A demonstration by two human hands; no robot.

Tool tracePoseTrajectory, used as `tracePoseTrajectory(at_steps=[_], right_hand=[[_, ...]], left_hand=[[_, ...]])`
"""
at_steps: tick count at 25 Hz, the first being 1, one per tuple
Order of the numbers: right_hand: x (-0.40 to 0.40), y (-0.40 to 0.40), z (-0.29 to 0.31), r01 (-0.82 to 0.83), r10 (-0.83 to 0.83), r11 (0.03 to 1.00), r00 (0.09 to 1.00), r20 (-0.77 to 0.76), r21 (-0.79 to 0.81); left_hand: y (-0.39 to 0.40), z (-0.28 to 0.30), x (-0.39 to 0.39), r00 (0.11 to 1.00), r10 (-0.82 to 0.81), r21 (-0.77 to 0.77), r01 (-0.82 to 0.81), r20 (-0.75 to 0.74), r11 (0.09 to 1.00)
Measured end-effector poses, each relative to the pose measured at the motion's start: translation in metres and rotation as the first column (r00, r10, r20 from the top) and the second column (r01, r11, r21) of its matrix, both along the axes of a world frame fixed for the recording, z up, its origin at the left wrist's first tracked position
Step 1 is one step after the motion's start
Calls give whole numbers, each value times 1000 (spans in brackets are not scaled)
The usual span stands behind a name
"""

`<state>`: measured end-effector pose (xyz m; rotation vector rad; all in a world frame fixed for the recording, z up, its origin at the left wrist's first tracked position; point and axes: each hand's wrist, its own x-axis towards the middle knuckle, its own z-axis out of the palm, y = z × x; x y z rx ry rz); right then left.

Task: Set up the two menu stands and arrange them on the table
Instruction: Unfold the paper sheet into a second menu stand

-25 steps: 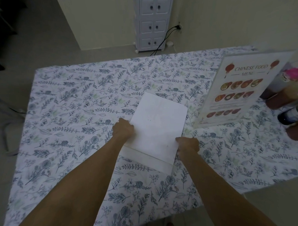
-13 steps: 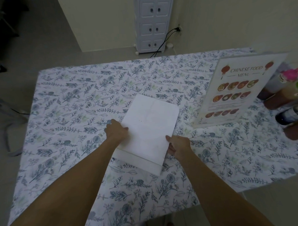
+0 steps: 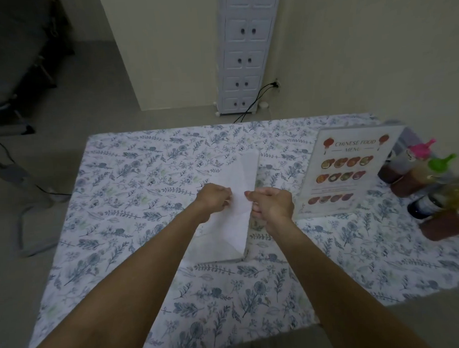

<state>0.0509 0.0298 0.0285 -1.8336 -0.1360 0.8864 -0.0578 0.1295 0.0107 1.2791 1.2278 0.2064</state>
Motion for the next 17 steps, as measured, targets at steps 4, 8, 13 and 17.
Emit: tracePoseTrajectory(at_steps=[4, 8, 13, 17], right_hand=[[-15, 1, 22, -130, 127, 991, 983, 133, 15], [-22, -7, 15, -282, 288, 952, 957, -36, 121], [-18, -13, -8, -426, 432, 902, 897, -94, 72], [-11, -12, -18, -410, 410, 912, 908, -80, 17]], left_hand=[[5, 26, 4, 997, 55, -109, -49, 52, 993], [16, 36, -1, 1000, 29, -58, -29, 7, 998], [24, 41, -1, 991, -27, 224, 56, -130, 973], [32, 47, -15, 991, 40, 386, 13, -130, 922]])
